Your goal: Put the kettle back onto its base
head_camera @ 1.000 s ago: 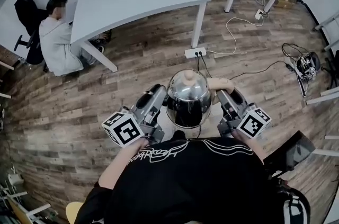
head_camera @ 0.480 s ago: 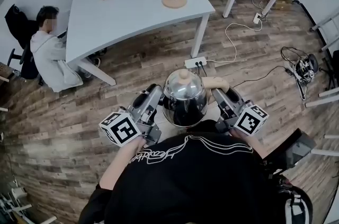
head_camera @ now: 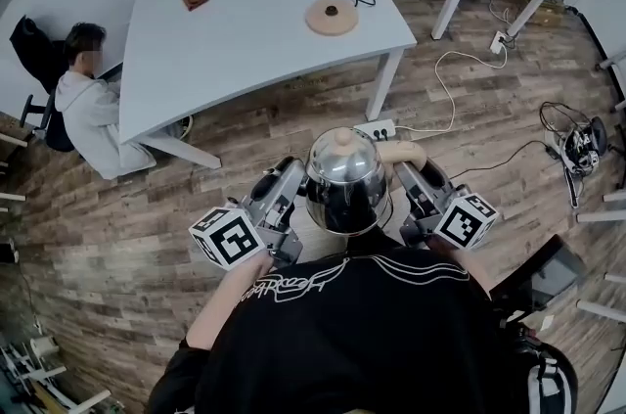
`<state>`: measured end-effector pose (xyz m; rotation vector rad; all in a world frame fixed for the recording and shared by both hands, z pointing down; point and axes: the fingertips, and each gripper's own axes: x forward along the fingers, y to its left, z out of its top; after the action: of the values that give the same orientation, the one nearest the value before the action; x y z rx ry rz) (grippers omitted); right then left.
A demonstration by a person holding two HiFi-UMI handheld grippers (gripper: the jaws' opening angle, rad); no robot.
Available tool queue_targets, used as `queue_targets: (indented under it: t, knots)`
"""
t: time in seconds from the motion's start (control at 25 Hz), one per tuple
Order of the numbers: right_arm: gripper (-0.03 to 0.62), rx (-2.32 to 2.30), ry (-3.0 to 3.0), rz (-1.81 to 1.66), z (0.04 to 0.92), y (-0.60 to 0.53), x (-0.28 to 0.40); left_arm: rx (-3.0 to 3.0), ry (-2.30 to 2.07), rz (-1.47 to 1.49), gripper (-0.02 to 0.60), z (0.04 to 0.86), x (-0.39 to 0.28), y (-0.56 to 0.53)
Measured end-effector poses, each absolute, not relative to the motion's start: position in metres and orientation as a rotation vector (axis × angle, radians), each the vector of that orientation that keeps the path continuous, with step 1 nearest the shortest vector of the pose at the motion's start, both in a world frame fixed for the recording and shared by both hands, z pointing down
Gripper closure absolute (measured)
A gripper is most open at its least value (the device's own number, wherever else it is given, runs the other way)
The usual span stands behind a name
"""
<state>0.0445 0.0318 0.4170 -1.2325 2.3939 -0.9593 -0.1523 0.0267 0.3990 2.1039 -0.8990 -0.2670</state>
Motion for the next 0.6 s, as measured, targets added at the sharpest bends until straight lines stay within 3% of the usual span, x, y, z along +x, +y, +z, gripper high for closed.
queue_targets:
  t: [0.32, 0.6]
  knots:
    - [0.412, -1.238, 2.383, -1.004, 0.413, -0.168, 0.126, 2.077, -0.885, -0.213, 0.485, 0.394, -0.070, -0.175]
    - [0.413, -1.146, 2.465, -0.898, 0.409, -0.181, 0.126, 2.156, -0.943, -0.239, 0.488, 0.388, -0.068, -0.183]
